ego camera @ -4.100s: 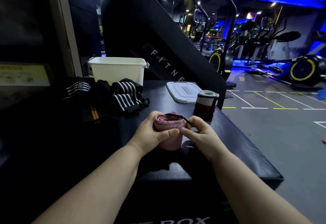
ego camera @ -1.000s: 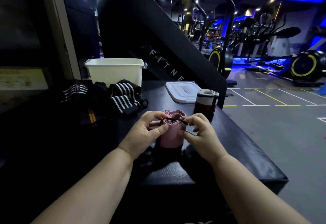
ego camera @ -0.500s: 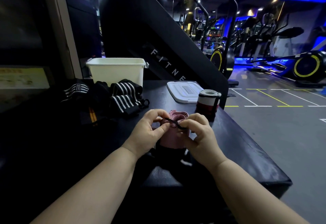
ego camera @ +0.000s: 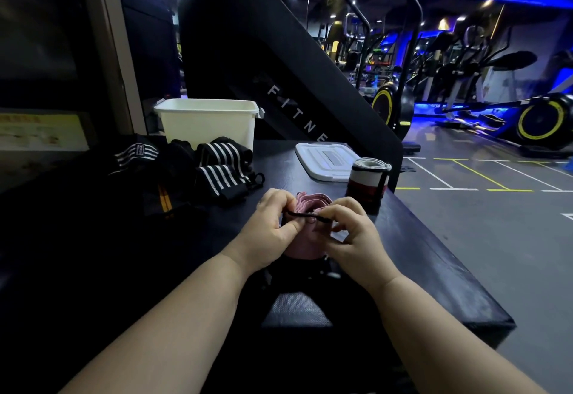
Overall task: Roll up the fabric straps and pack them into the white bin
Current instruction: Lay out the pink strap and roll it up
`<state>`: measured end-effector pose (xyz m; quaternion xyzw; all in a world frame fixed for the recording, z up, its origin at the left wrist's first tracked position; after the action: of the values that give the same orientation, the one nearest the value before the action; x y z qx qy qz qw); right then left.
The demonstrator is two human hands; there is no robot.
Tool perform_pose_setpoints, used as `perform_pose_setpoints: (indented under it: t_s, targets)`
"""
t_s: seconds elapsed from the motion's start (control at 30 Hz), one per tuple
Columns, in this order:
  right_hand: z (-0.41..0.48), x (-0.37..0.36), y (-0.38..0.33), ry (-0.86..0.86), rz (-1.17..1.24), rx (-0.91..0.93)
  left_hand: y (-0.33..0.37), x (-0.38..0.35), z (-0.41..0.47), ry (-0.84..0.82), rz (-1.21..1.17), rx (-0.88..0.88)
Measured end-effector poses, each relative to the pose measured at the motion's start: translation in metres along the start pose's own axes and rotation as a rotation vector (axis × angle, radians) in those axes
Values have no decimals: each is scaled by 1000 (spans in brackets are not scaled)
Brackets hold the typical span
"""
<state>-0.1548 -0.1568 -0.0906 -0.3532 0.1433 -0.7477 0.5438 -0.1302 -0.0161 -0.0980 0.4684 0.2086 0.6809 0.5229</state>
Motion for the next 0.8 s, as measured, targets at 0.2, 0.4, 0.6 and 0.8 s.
perform_pose_setpoints:
  t_s: [0.2, 0.4, 0.6, 0.8]
  targets:
    - [-1, 1, -2, 45, -25, 31, 2, 4, -2, 102, 4, -11]
    - [-4, 0, -6, 73, -66, 65, 9, 8, -5, 200, 84, -99]
    - [-5, 4, -5, 138, -158, 69, 7, 10, -9, 193, 37, -110]
    - [-3, 9, -9, 154, -220, 87, 11, 10, -11, 88, -21, -100]
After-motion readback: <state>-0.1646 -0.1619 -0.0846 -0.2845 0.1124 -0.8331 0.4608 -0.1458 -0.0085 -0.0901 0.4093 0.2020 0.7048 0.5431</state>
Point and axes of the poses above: each hand's wrist, its own z-axis towards the middle knuckle, its own x-axis out of the back of the hand, y = z × x, the point moved 10 cm from there along z, towards the middle knuckle, and after that the axes turned 3 degrees about x, right-handed, at the moved point
